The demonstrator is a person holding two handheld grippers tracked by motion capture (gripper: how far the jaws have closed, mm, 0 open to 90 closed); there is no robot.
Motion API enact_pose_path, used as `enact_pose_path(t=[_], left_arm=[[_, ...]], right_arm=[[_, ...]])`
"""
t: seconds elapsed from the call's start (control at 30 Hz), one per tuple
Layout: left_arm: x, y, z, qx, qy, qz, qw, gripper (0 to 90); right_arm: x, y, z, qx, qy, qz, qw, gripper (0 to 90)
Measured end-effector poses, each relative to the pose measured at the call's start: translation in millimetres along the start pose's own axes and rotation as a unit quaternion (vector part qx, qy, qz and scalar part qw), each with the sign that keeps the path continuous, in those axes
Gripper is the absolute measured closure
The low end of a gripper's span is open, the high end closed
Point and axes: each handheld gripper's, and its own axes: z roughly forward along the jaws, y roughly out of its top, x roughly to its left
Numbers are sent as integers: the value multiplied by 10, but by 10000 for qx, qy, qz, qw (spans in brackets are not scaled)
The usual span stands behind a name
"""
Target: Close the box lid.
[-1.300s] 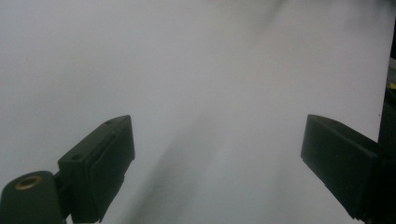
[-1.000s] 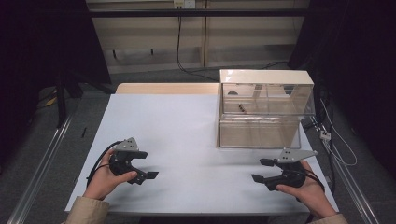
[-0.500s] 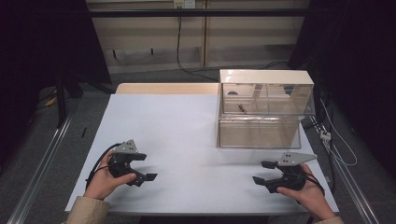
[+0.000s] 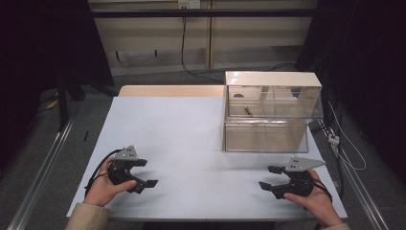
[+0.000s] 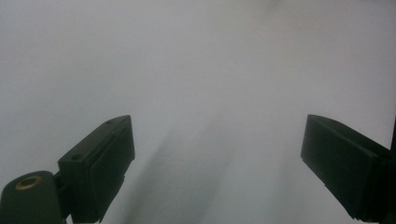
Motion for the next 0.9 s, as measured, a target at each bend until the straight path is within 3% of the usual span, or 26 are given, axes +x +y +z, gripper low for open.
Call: enact_pose_path(t=[0.9], left_arm=[[38, -239, -117, -126, 154, -141, 9997, 97]], right_arm=[[9, -48, 0, -23, -52, -24, 10000, 285]])
